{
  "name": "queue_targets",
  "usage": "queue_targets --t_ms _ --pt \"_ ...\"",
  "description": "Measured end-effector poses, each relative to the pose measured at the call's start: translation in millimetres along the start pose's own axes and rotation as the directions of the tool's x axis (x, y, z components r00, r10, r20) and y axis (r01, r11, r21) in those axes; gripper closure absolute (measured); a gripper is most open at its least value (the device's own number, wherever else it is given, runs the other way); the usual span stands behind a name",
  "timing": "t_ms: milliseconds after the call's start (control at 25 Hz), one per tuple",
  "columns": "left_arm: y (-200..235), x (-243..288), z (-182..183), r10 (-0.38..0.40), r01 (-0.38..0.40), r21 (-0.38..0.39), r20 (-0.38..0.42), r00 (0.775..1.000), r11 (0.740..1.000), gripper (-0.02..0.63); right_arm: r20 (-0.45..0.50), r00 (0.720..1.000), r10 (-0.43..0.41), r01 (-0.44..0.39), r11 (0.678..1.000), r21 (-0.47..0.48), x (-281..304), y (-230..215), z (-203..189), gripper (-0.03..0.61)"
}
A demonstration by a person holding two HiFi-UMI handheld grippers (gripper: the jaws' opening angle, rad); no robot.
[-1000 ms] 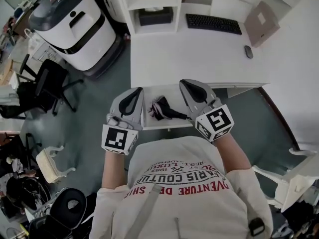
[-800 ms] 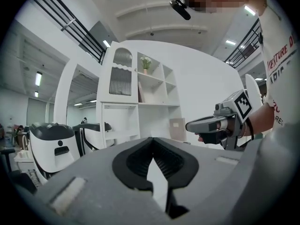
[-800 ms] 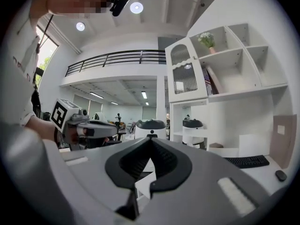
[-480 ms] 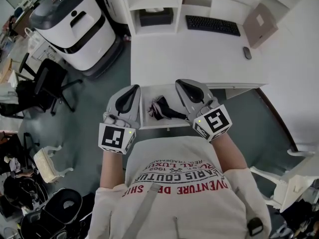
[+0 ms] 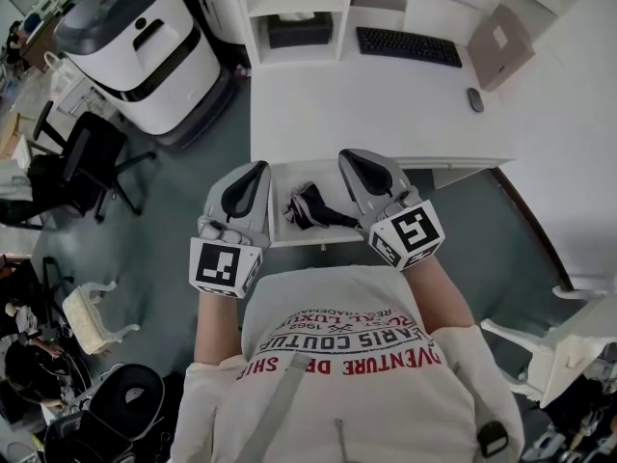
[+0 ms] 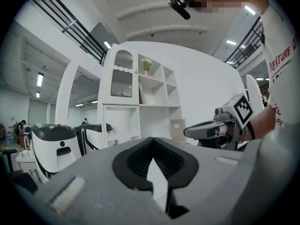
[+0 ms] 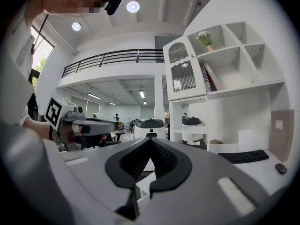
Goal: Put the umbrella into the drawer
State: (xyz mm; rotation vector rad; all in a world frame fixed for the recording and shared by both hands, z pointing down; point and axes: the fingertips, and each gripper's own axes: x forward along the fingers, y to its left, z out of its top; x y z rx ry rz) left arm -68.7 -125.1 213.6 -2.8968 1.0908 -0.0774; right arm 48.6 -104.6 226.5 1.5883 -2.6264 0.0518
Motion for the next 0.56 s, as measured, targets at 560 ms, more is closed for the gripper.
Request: queue_targets --t_ms 560 --pt "4.2 -8.6 3.0 0.014 -0.014 0.001 0.001 1.000 1.000 0.607 -0.021 1.000 -0.024 0.023 1.000 -0.017 0.5 8.4 -2.5 0.578"
